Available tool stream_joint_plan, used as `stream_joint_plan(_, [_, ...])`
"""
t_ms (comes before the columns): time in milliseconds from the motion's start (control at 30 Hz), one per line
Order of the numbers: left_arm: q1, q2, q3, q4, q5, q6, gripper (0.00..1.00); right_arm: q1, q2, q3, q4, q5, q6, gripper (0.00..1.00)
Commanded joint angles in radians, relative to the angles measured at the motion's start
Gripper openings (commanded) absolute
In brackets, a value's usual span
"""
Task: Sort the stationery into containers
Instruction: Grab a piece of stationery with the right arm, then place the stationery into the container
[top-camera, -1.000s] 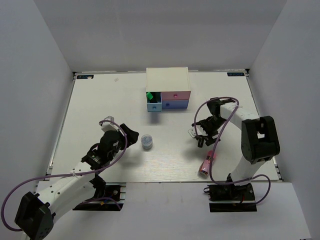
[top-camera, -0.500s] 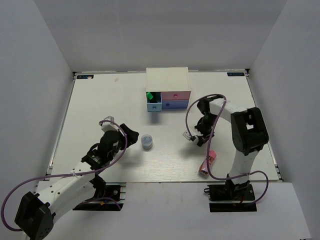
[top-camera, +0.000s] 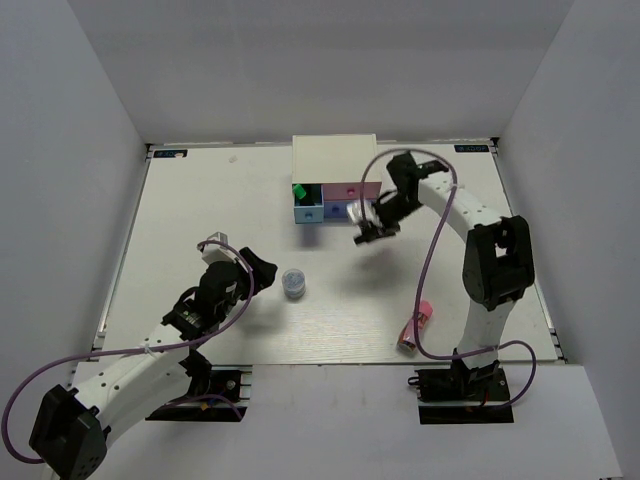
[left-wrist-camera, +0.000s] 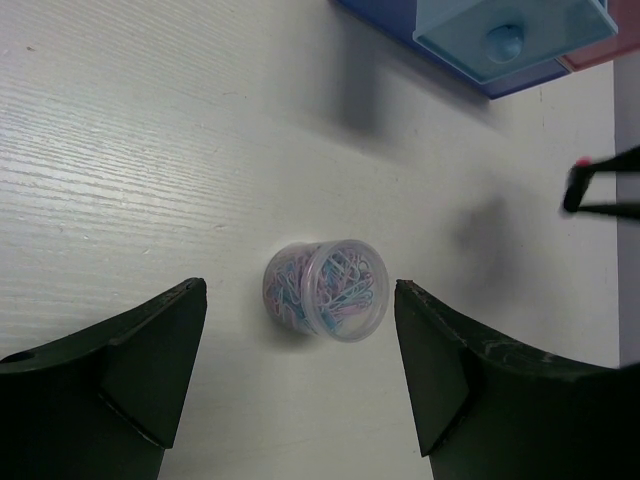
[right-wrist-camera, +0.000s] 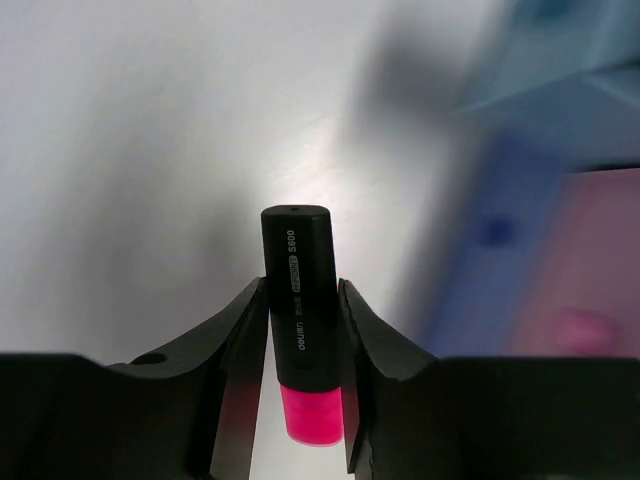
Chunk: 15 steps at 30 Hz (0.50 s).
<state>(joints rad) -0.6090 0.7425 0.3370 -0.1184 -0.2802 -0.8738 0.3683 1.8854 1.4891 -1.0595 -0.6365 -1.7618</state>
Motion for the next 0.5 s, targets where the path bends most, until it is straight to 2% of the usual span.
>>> stream_joint_plan(0, [-0.003, 0.006, -0.003, 0.031, 0.007, -0.001, 0.86, -0.002, -0.072, 0.152, 0.166, -0.328, 0.431, 0.09])
stream_joint_plan(33, [-0.003, 0.02, -0.003, 0.031, 0.007, 0.009, 0.86, 0.001, -0.083, 0.154, 0.297, -0.351, 0.55, 0.09])
stream_joint_plan(67, [-0.003, 0.02, 0.008, 0.031, 0.016, 0.009, 0.86, 0.004, -0.103, 0.157, 0.344, -0.408, 0.667, 0.09])
stream_joint_plan(133, [-0.003, 0.034, 0.017, 0.04, 0.016, 0.018, 0.86, 0.008, -0.127, 0.157, 0.494, -0.439, 0.78, 0.09])
stream_joint_plan(167, [-0.003, 0.043, 0.017, 0.04, 0.016, 0.018, 0.86, 0.012, -0.135, 0.158, 0.609, -0.462, 0.967, 0.09])
stream_joint_plan(300, [-0.003, 0.043, 0.017, 0.04, 0.016, 0.018, 0.86, 0.032, -0.103, 0.175, 0.927, -0.523, 1.229, 0.09])
stream_joint_plan(333, [-0.003, 0.034, 0.017, 0.04, 0.016, 0.018, 0.86, 0.037, -0.092, 0.183, 0.96, -0.546, 1.258, 0.09])
stream_joint_plan(367, [-0.003, 0.034, 0.017, 0.04, 0.016, 0.018, 0.86, 0.043, -0.076, 0.184, 1.089, -0.557, 1.322, 0.09])
stream_joint_plan(433, [-0.003, 0.023, 0.017, 0.03, 0.016, 0.018, 0.86, 0.064, -0.055, 0.178, 1.188, -0.6, 1.465, 0.1])
stream_joint_plan(467, [-0.003, 0.023, 0.017, 0.029, 0.016, 0.018, 0.86, 0.075, -0.043, 0.162, 1.345, -0.627, 1.531, 0.12])
